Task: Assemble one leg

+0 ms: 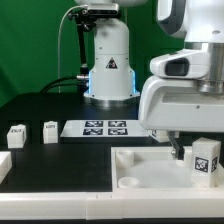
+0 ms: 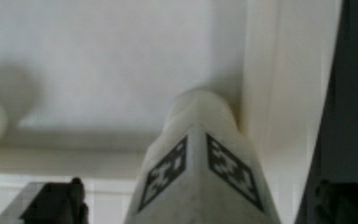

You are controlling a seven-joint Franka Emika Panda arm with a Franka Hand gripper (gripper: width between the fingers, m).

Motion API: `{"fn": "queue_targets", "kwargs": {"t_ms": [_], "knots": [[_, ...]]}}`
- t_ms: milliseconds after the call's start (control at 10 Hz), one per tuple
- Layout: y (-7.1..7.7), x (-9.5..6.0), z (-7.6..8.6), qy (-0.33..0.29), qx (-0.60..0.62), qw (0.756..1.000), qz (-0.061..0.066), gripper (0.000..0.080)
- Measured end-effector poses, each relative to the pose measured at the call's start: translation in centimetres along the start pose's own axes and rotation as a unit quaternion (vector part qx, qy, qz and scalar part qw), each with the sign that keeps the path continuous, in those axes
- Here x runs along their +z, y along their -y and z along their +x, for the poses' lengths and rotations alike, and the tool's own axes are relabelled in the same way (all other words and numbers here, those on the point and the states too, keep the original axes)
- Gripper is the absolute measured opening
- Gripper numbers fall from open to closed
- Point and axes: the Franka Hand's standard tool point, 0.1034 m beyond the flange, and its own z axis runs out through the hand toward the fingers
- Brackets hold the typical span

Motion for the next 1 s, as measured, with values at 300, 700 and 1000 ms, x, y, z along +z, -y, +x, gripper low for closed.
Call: {"fn": "queue_targets", "kwargs": {"t_ms": [300, 700, 1000], "knots": [[0.76, -0.26, 0.05, -0.001, -0.176, 0.984, -0.005, 0.0649], [0.16, -0.40, 0.29, 0.001, -0.345, 0.938, -0.020, 0.0649], [0.13, -0.37, 0.28, 0.001, -0.345, 0.938, -0.020, 0.0521]]}}
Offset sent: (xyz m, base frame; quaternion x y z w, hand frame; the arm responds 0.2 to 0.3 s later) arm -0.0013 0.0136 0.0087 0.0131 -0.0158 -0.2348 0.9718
